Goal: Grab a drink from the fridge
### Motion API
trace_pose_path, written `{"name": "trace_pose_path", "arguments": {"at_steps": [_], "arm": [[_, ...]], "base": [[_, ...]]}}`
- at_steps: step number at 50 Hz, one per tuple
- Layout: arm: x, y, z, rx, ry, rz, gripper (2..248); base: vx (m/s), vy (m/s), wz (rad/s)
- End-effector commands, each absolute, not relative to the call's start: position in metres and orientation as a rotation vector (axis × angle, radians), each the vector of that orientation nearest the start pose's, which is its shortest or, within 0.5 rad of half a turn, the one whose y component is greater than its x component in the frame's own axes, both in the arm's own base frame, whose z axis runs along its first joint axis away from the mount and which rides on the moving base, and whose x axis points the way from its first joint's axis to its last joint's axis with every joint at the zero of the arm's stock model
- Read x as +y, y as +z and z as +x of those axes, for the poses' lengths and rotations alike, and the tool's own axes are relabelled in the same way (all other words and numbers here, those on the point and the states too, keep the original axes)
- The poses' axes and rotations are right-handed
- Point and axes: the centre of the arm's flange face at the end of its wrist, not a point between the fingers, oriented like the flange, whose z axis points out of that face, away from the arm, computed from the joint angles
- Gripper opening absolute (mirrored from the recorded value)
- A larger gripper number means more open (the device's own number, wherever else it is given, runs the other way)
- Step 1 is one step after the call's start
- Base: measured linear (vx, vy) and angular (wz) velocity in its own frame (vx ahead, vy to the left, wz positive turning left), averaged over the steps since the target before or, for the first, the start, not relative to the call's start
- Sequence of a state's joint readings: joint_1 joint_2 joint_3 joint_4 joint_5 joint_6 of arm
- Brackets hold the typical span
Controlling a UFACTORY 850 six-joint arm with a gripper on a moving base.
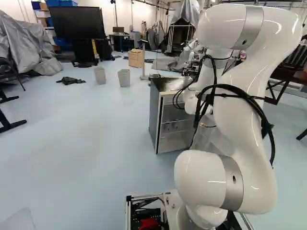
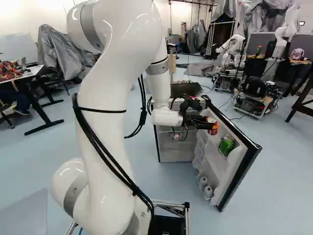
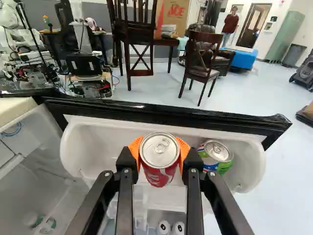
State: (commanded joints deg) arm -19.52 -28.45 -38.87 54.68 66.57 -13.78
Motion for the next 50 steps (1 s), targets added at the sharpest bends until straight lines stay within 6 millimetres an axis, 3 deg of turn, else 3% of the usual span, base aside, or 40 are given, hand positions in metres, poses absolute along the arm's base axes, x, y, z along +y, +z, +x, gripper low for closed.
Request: {"name": "trace_pose_path", "arguments": {"at_steps": [21, 50], "arm": [[-0.195, 0.296, 0.407, -0.995, 1.283, 1.787, 98], [-0.157, 0.303, 0.380, -0.786, 1.376, 1.935, 98]], "base": [[0.000, 0.000, 0.000], [0.000, 0.000, 0.000]]}}
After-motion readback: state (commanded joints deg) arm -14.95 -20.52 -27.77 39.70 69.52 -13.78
